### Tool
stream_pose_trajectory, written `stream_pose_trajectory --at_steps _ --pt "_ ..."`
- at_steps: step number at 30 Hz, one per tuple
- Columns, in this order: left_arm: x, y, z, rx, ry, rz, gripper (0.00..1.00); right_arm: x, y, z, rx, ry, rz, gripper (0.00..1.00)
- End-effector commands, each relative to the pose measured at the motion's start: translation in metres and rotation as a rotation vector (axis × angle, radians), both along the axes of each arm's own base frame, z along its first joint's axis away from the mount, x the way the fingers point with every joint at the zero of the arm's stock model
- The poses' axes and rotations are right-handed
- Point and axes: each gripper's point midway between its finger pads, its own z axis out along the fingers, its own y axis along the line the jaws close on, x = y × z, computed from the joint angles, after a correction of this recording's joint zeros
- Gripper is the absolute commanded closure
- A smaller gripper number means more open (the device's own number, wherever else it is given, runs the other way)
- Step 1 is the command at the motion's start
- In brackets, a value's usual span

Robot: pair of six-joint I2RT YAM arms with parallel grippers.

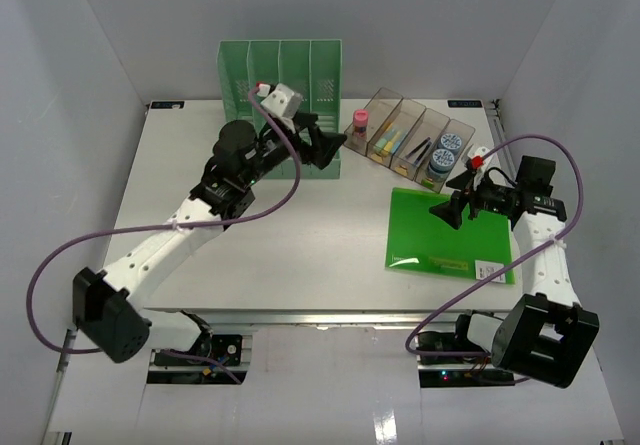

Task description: Organize the desk

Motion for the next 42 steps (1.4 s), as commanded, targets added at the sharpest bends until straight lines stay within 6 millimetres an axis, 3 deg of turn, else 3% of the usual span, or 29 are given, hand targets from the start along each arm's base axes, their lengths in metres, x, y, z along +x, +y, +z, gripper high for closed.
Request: stream_pose_trajectory --at_steps 1,3,4,6,11,14,21,26,30,36,42 --pt "-0.071 0.043 -0.079 0.074 0.253 -0.05 0.05 -0.042 -0.011 -0.036 -0.328 0.021 0.134 0.1" --pt "-0.088 0.061 -0.092 0.081 0.263 -0.022 0.04 -0.051 -0.006 -0.045 -0.408 0.005 0.173 0.1" --pt "-0.092 0.071 -0.111 0.099 0.292 0.013 0.03 -0.058 -0.009 -0.062 -0.47 0.024 0.182 0.1" --pt "-0.105 0.088 -0.113 0.072 0.272 0.051 0.02 -0.073 0.007 -0.075 -0.561 -0.012 0.252 0.1" --pt "-0.122 0.114 -0.137 0.054 0.279 0.123 0.02 -0.085 0.015 -0.103 -0.722 -0.062 0.209 0.1" --pt "-0.123 0.125 -0.137 0.049 0.273 0.17 0.02 -0.097 0.02 -0.122 -0.761 -0.036 0.239 0.1" --pt "-0.123 0.138 -0.13 0.034 0.241 0.23 0.02 -0.097 0.007 -0.164 -0.923 0.019 0.205 0.1" --pt "-0.123 0.136 -0.131 0.053 0.243 0.218 0.02 -0.089 0.001 -0.182 -1.051 -0.037 0.143 0.1" --pt "-0.125 0.135 -0.132 0.054 0.241 0.206 0.02 -0.083 0.0 -0.184 -1.1 -0.088 0.106 0.07" --pt "-0.129 0.127 -0.13 0.047 0.232 0.158 0.02 -0.096 -0.002 -0.197 -1.108 -0.054 0.149 0.23" --pt "-0.134 0.119 -0.131 0.037 0.234 0.101 0.02 -0.121 -0.001 -0.214 -1.102 0.079 0.257 0.57"
